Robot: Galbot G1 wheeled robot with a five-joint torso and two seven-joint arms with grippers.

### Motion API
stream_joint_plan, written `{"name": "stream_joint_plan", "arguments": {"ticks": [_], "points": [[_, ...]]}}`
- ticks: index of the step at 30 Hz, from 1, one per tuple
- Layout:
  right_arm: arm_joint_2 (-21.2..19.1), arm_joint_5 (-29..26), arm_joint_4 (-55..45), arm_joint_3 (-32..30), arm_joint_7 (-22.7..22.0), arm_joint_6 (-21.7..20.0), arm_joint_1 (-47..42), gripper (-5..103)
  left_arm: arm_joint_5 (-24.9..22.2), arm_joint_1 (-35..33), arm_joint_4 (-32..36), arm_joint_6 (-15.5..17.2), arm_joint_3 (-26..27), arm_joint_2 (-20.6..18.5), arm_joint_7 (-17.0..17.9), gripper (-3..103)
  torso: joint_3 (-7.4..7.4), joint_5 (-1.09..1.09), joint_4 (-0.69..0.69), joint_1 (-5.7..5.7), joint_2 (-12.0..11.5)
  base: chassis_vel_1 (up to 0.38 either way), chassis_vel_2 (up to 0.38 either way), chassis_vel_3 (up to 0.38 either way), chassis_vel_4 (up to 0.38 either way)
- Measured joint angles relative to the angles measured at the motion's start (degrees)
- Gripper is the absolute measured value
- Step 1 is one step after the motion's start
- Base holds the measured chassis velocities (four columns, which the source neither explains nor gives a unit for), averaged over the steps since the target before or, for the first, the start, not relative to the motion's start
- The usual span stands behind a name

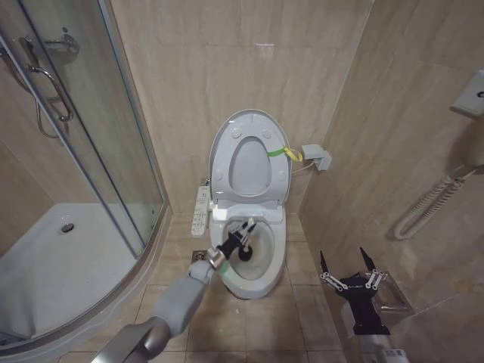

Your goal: Open the toilet lid, clean the toilet bowl with a toilet brush, close the toilet lid, and flush.

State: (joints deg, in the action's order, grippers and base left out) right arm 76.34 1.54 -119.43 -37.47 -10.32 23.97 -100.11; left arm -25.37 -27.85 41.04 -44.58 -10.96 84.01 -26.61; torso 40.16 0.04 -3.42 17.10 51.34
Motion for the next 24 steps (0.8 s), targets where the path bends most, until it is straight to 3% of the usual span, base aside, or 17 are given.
{"name": "stream_joint_plan", "arguments": {"ticks": [3,8,16,24], "points": [[0.0,0.0,0.0,0.0,0.0,0.0,0.0,100,2.9,-2.0,4.8,-0.2,-0.6,-0.6,0.9,21,0.00,0.00,0.00,0.00,0.0,0.000,0.000,0.000,0.000],[0.0,0.0,0.0,0.0,0.0,0.0,0.0,100,3.4,-3.7,5.5,-0.2,-2.0,-0.1,0.9,21,0.00,0.00,0.00,0.00,0.0,0.000,0.000,0.000,0.000],[0.0,0.0,0.0,0.0,0.0,0.0,0.0,100,3.3,-5.1,0.4,-1.2,-4.4,2.5,1.0,21,-0.01,0.00,0.00,0.00,0.0,0.000,0.000,0.000,0.000],[0.0,0.0,0.0,0.0,0.0,0.0,0.0,100,1.2,-2.0,-8.2,-1.8,-1.5,2.3,-1.3,21,0.00,0.00,0.00,0.00,0.0,0.000,0.000,0.000,0.000]]}}
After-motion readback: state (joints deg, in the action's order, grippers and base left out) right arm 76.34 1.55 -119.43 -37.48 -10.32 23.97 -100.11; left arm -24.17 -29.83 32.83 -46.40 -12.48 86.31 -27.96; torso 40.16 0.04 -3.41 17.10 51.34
